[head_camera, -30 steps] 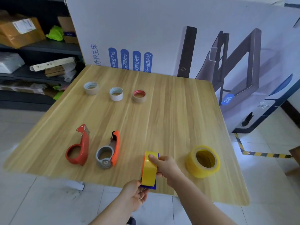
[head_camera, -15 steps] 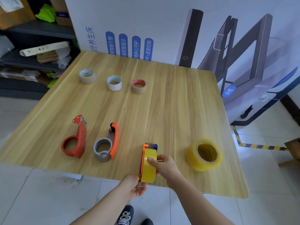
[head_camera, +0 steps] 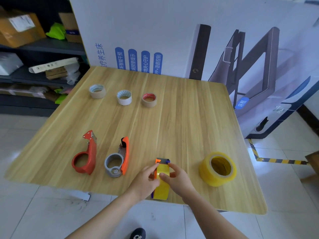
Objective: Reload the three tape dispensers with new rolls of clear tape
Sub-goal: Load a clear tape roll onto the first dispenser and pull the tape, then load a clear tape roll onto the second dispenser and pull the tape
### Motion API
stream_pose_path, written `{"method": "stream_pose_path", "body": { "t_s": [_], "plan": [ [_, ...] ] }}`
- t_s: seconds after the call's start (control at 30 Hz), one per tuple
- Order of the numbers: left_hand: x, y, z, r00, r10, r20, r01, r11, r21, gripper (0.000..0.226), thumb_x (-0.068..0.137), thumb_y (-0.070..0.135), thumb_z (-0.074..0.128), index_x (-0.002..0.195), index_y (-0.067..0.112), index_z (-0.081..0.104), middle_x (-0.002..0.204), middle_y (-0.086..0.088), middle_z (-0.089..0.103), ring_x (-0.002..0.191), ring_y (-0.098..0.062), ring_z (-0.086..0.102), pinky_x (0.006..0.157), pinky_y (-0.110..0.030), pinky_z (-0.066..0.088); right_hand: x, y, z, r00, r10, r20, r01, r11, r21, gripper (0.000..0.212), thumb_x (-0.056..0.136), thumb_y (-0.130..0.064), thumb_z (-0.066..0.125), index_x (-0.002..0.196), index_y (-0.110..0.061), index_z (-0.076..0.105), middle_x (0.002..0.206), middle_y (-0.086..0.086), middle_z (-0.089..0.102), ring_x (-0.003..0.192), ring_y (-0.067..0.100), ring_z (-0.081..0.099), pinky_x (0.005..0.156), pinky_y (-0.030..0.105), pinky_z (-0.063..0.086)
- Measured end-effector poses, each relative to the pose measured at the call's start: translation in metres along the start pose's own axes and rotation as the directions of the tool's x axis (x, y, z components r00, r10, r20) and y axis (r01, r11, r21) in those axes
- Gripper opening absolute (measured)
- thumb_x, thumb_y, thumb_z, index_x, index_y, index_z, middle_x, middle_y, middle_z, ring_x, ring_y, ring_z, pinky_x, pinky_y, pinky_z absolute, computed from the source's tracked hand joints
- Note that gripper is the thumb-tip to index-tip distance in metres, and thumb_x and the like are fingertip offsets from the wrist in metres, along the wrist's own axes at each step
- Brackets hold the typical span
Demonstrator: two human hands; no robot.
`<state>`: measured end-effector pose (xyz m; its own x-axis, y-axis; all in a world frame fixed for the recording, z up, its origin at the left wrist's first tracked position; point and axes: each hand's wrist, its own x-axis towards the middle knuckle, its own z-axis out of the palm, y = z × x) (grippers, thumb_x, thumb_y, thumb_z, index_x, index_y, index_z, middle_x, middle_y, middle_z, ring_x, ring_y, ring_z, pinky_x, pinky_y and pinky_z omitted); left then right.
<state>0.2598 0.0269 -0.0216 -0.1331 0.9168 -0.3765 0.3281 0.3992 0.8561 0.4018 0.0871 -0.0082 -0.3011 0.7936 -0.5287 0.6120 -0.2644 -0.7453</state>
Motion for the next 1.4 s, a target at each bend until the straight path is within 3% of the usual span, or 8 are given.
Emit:
{"method": "stream_pose_path", "body": {
  "t_s": [0.17, 0.47, 0.57, 0.7, 0.97, 1.07, 1.2, 1.4],
  "plan": [
    [0.001, 0.004, -0.01, 0.998, -0.008, 0.067, 0.001, 0.994, 0.113, 0.07, 0.084, 0.008, 0.063, 0.147, 0.025, 0.036, 0.122, 0.006, 0.049, 0.102, -0.015, 0.059, 0.092, -0.031, 0.05, -0.003, -0.002, -0.012, 0.996, -0.011, 0.087, 0.021, 0.992, -0.123, 0.068, 0.085, -0.022, 0.068, 0.146, -0.025, 0.037, 0.116, -0.002, 0.063, 0.099, 0.013, 0.063, 0.083, 0.028, 0.055],
    [0.012, 0.015, -0.019, 0.986, -0.047, 0.16, -0.019, 0.922, 0.388, 0.072, 0.086, 0.024, 0.063, 0.149, 0.027, 0.028, 0.146, 0.008, 0.036, 0.117, -0.01, 0.048, 0.092, -0.02, 0.039, -0.003, -0.011, -0.015, 0.995, -0.045, 0.094, 0.076, 0.928, -0.364, 0.067, 0.089, -0.034, 0.064, 0.148, -0.025, 0.033, 0.118, -0.002, 0.064, 0.104, 0.016, 0.061, 0.085, 0.027, 0.05],
    [0.021, 0.026, -0.024, 0.984, -0.047, 0.174, -0.055, 0.843, 0.535, 0.061, 0.086, 0.028, 0.06, 0.143, 0.026, 0.038, 0.144, 0.002, 0.04, 0.12, -0.018, 0.05, 0.093, -0.025, 0.041, -0.006, -0.015, -0.023, 0.994, -0.061, 0.09, 0.095, 0.895, -0.436, 0.059, 0.089, -0.042, 0.062, 0.142, -0.026, 0.04, 0.102, -0.008, 0.065, 0.096, 0.014, 0.06, 0.08, 0.025, 0.047],
    [0.035, 0.044, -0.028, 0.982, -0.034, 0.184, -0.102, 0.726, 0.68, 0.053, 0.089, 0.029, 0.056, 0.139, 0.021, 0.044, 0.146, -0.006, 0.039, 0.131, -0.026, 0.043, 0.104, -0.033, 0.039, -0.006, -0.019, -0.047, 0.995, -0.097, -0.035, 0.05, 0.75, -0.659, 0.059, 0.092, -0.05, 0.054, 0.143, -0.024, 0.039, 0.128, 0.002, 0.062, 0.117, 0.023, 0.057, 0.088, 0.034, 0.049],
    [0.059, 0.091, -0.008, 0.947, 0.16, 0.279, -0.319, 0.364, 0.875, 0.03, 0.088, 0.014, 0.048, 0.117, 0.012, 0.056, 0.123, -0.01, 0.053, 0.119, -0.031, 0.05, 0.093, -0.04, 0.045, -0.014, -0.012, -0.101, 0.976, -0.085, -0.201, -0.13, 0.514, -0.848, 0.045, 0.093, -0.046, 0.052, 0.129, -0.018, 0.052, 0.127, 0.008, 0.06, 0.119, 0.03, 0.054, 0.091, 0.038, 0.045],
    [0.068, 0.101, 0.007, 0.922, 0.195, 0.335, -0.378, 0.259, 0.889, 0.029, 0.087, 0.009, 0.049, 0.115, 0.012, 0.058, 0.121, -0.01, 0.054, 0.118, -0.031, 0.051, 0.09, -0.042, 0.046, -0.02, -0.001, -0.115, 0.964, -0.075, -0.254, -0.186, 0.493, -0.85, 0.04, 0.092, -0.042, 0.052, 0.123, -0.017, 0.057, 0.124, 0.006, 0.061, 0.12, 0.028, 0.053, 0.094, 0.039, 0.043],
    [0.079, 0.115, 0.035, 0.904, 0.2, 0.379, -0.417, 0.208, 0.885, 0.032, 0.088, 0.012, 0.048, 0.118, 0.011, 0.059, 0.127, -0.009, 0.053, 0.124, -0.03, 0.048, 0.095, -0.042, 0.043, -0.024, 0.017, -0.131, 0.95, -0.037, -0.31, -0.247, 0.517, -0.82, 0.028, 0.093, -0.039, 0.053, 0.107, -0.017, 0.062, 0.109, 0.004, 0.064, 0.107, 0.025, 0.055, 0.078, 0.033, 0.037],
    [0.103, 0.128, 0.081, 0.893, 0.176, 0.414, -0.44, 0.156, 0.884, 0.035, 0.088, 0.011, 0.047, 0.121, 0.013, 0.059, 0.125, -0.008, 0.053, 0.123, -0.028, 0.047, 0.095, -0.041, 0.042, -0.012, 0.045, -0.159, 0.935, -0.005, -0.355, -0.296, 0.542, -0.787, 0.037, 0.094, -0.045, 0.052, 0.119, -0.018, 0.056, 0.117, 0.007, 0.061, 0.112, 0.026, 0.053, 0.083, 0.036, 0.045]
  ]
}}
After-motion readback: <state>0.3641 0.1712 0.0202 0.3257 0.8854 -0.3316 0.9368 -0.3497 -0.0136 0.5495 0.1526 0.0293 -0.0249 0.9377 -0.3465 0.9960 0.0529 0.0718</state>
